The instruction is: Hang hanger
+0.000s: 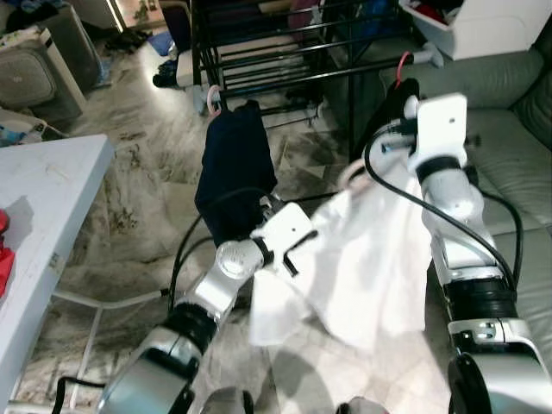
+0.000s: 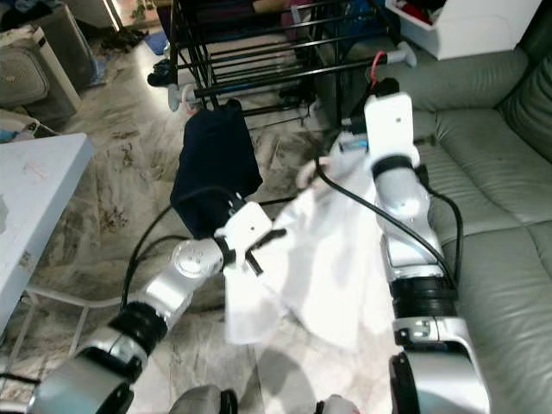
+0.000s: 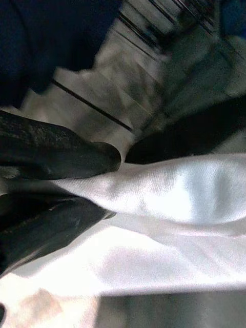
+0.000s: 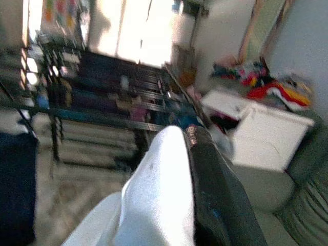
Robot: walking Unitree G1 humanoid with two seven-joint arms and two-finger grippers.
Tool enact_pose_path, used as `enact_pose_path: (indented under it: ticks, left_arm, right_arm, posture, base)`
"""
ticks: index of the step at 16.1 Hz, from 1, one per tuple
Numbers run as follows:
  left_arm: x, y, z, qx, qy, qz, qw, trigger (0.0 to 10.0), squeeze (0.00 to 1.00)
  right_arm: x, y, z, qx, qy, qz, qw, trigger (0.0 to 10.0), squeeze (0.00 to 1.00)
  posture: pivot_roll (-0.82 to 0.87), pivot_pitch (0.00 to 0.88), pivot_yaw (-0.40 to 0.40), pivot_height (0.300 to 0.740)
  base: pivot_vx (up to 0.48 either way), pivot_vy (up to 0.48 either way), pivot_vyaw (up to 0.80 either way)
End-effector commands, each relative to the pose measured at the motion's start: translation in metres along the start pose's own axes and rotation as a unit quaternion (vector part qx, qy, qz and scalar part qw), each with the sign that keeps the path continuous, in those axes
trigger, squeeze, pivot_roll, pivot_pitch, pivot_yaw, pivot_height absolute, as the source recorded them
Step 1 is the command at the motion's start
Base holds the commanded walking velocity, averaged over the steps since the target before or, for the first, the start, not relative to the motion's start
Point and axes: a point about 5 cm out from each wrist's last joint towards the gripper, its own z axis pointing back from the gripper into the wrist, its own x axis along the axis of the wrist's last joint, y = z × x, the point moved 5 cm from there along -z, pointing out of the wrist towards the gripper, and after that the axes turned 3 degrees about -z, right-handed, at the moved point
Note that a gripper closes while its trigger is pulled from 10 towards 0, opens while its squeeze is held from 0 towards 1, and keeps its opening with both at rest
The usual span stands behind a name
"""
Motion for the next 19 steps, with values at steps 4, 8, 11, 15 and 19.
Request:
enact_pose_path:
  ticks: [4,8,11,15,19]
  left_arm:
    - [-0.016,0.029,0.001,0.079,0.052,0.058,0.994,10.0,0.0]
    - [0.009,0.04,-0.008,0.095,0.013,0.119,0.988,10.0,0.0]
    - [0.019,0.05,-0.006,0.104,-0.005,0.131,0.986,10.0,0.0]
    - [0.016,0.071,0.0,0.127,0.001,0.16,0.979,10.0,0.0]
    - [0.017,0.081,0.002,0.138,0.004,0.162,0.977,10.0,0.0]
  right_arm:
    - [0.052,0.055,0.016,0.116,-0.073,-0.079,0.987,0.0,0.0]
    - [-0.023,0.124,0.078,0.326,0.076,-0.018,0.942,0.0,0.0]
    - [-0.075,0.123,0.117,0.382,0.161,0.046,0.909,0.0,0.0]
    - [-0.11,0.105,0.159,0.429,0.236,0.119,0.864,10.0,0.0]
    - [-0.118,0.102,0.179,0.479,0.23,0.168,0.831,10.0,1.0]
  posture:
    - [-0.07,0.011,0.101,0.74]
    - [-0.07,0.011,0.102,0.74]
    - [-0.06,0.012,0.102,0.74]
    - [-0.06,0.015,0.108,0.74]
    - [-0.06,0.014,0.109,0.74]
  base:
    - [0.0,0.0,0.0]
    - [0.0,0.0,0.0]
    - [0.0,0.0,0.0]
    - [0.0,0.0,0.0]
    - [0.0,0.0,0.0]
